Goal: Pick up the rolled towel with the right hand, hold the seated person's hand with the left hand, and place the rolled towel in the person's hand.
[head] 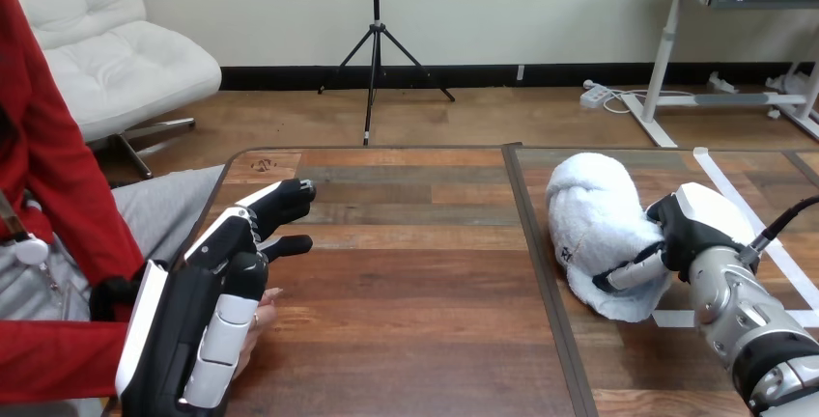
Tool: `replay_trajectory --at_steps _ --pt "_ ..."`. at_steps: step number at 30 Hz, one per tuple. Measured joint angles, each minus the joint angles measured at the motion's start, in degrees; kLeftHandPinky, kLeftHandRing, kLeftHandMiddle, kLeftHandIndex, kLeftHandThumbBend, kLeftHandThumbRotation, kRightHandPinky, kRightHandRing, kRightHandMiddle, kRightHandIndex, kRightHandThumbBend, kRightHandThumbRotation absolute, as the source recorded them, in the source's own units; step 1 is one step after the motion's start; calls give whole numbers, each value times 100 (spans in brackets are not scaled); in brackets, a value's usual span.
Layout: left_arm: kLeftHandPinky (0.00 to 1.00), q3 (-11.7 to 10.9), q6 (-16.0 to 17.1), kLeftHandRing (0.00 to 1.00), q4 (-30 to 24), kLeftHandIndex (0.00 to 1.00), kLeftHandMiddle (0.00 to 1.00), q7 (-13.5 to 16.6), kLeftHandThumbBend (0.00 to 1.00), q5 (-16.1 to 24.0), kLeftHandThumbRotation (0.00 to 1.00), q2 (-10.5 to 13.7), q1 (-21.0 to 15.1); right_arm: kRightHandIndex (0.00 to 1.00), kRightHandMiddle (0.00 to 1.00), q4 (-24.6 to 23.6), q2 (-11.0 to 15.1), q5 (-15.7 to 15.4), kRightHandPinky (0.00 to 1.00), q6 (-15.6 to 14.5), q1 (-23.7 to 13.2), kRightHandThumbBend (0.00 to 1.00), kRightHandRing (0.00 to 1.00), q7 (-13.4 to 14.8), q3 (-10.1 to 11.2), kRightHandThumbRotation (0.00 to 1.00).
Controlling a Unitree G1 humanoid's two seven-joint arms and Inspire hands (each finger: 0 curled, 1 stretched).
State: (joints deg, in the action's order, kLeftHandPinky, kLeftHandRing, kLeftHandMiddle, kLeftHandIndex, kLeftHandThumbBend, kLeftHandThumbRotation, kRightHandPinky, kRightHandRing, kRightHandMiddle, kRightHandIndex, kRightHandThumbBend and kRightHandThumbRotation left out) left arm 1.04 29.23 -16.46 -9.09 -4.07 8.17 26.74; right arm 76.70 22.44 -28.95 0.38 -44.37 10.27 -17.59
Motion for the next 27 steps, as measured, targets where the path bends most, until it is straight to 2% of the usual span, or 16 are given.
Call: replay_trajectory --at_steps 12,27 --pt "75 2 0 84 0 77 82 7 71 14 99 -10 11 47 50 1 20 134 39 322 151 72 46 187 115 0" --pt "74 2 0 84 1 77 83 53 72 33 100 -9 28 48 48 2 -10 422 38 1007 468 71 43 567 404 0"
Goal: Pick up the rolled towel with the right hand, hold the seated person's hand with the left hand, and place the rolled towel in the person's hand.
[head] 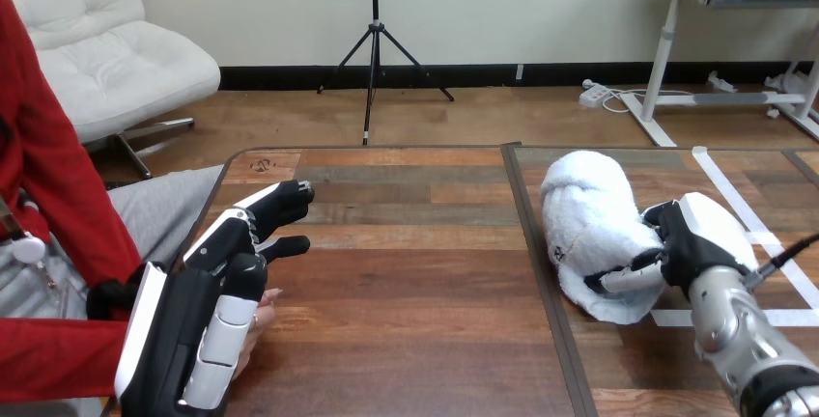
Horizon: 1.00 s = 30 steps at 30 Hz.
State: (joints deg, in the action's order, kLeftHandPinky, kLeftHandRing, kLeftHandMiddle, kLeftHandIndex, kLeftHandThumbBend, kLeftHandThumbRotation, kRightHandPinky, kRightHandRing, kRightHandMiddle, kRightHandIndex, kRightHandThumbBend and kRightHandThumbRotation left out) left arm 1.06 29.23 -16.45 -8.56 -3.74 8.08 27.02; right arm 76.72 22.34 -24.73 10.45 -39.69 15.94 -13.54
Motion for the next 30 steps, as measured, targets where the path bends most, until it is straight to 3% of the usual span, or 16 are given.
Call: replay_trajectory --at_steps 16,25,30 --pt "75 -30 -1 84 9 77 83 47 81 12 97 13 28 49 44 -2 -165 243 35 1097 466 69 39 438 307 0" --pt "74 -150 -1 82 114 75 80 50 79 34 92 27 10 48 44 -40 -201 241 35 1792 663 69 39 653 341 0" --pt "72 -288 1 80 199 75 79 143 73 234 91 45 -18 48 44 -173 -192 234 36 2221 791 69 40 860 353 0"
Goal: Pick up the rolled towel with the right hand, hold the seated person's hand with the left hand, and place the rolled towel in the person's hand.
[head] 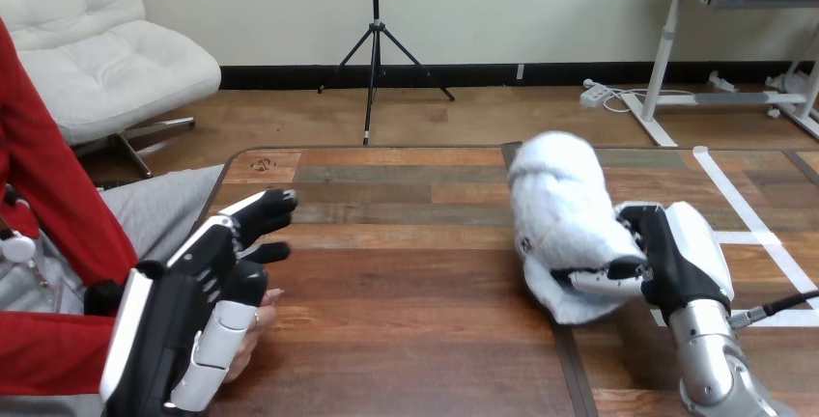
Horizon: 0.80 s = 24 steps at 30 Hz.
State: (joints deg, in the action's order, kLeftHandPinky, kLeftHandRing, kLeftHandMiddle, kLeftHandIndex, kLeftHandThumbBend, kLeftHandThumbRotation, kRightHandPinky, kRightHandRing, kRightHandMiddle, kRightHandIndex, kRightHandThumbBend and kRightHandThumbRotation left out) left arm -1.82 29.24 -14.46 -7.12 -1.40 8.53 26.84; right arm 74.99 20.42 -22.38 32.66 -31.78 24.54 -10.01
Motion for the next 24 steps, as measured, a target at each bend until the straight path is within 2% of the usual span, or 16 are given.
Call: replay_trajectory --at_steps 7,10,17,24 --pt "71 -190 23 80 169 74 78 76 67 224 87 40 -62 48 45 -232 14 2 37 636 124 71 40 207 96 0" --pt "71 -262 46 79 219 74 78 107 69 328 84 60 -94 47 44 -334 19 2 37 862 147 71 40 322 124 0" --pt "73 -400 57 81 294 74 79 130 78 499 80 124 -215 47 44 -660 83 -85 34 1185 177 70 38 604 136 0" --pt "81 -498 28 86 296 77 83 128 87 654 79 237 -330 47 43 -1057 216 -109 32 1454 244 71 37 687 166 0"
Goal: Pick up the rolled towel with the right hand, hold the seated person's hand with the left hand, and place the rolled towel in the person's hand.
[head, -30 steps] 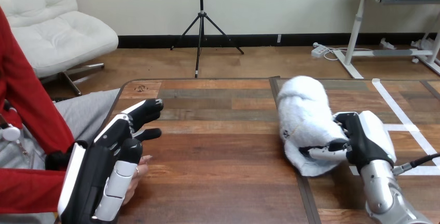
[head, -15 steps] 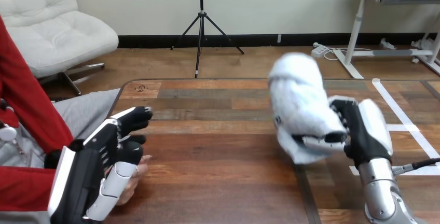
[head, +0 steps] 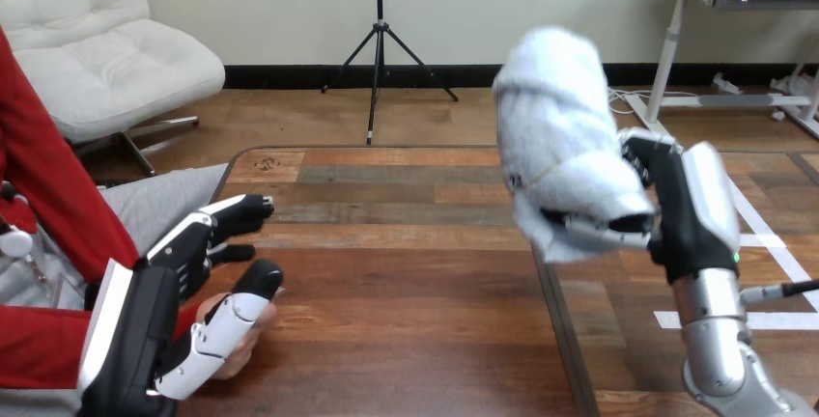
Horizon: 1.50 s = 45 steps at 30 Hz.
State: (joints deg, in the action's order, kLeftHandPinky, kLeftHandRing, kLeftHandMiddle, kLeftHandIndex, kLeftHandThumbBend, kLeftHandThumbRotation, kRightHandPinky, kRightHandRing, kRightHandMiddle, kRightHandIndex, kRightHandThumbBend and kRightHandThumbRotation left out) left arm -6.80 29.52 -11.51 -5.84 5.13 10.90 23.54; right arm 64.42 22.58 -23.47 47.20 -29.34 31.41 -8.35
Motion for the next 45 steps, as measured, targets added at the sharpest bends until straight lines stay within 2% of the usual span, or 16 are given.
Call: replay_trajectory --at_steps 6,13,19,23,24,26,32,36,40,45 --pt "88 -81 -178 90 -5 79 85 -13 93 41 78 67 -85 46 43 -400 64 5 30 174 127 72 36 9 87 0" --pt "90 -115 -323 91 -4 81 87 -42 94 80 73 161 -163 46 42 -840 97 4 30 335 355 72 35 20 217 0" --pt "86 -122 -330 91 2 84 89 -120 93 188 70 293 -244 46 42 -1129 134 4 30 343 539 72 36 10 261 0" --pt "84 -123 -356 92 2 86 91 -191 95 259 68 416 -321 45 42 -1268 154 4 32 343 650 72 37 -18 291 0" --pt "83 -126 -473 92 -1 87 92 -249 98 369 65 560 -428 45 43 -1370 161 5 32 341 745 73 38 -54 322 0" --pt "79 -126 -504 92 -4 88 93 -251 99 424 65 595 -449 45 43 -1395 161 6 33 339 765 73 38 -66 332 0" --pt "71 -130 -820 89 -76 90 93 -239 100 1181 66 828 -591 45 43 -1504 161 52 33 328 862 73 38 -175 423 0" --pt "70 -135 -922 88 -86 90 92 -206 100 1691 64 1009 -634 45 43 -1519 162 65 33 328 871 73 38 -238 456 0" --pt "70 -135 -926 85 -84 88 89 -150 100 2055 61 1173 -672 46 43 -1521 161 83 33 329 875 73 38 -274 498 0" --pt "70 -135 -777 81 3 84 84 114 100 2504 55 1362 -769 46 43 -1522 161 106 32 329 876 72 38 -305 544 0"
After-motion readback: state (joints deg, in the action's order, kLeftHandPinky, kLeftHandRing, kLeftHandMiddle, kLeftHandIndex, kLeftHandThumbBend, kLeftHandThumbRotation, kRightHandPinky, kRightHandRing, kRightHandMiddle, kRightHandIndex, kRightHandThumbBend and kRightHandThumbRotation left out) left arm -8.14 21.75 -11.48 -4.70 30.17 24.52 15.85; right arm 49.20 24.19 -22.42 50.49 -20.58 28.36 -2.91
